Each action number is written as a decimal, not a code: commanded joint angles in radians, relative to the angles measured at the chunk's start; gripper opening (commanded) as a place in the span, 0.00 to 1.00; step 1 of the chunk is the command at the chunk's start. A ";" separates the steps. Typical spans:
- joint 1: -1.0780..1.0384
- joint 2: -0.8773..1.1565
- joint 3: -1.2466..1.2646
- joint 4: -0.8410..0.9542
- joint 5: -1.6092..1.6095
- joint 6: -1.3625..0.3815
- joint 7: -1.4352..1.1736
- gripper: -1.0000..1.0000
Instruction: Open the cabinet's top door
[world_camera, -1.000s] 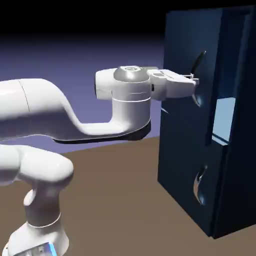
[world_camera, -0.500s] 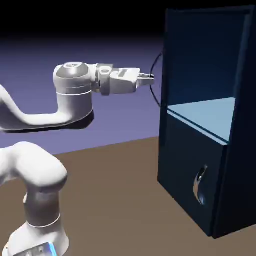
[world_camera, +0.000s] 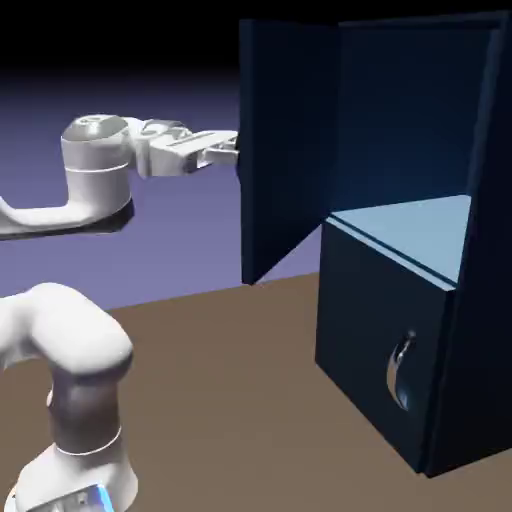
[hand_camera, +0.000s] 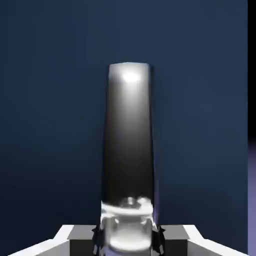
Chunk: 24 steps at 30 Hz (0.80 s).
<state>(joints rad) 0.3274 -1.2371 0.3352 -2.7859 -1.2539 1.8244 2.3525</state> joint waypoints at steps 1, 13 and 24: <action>-0.007 0.016 0.036 0.016 0.031 -0.034 0.005 0.00; -0.249 0.267 0.471 0.334 0.337 -0.448 0.078 0.00; -0.644 0.412 0.832 0.697 0.476 -0.758 0.101 0.00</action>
<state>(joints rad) -0.3161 -0.8255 1.1670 -2.0890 -0.7781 1.0677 2.4537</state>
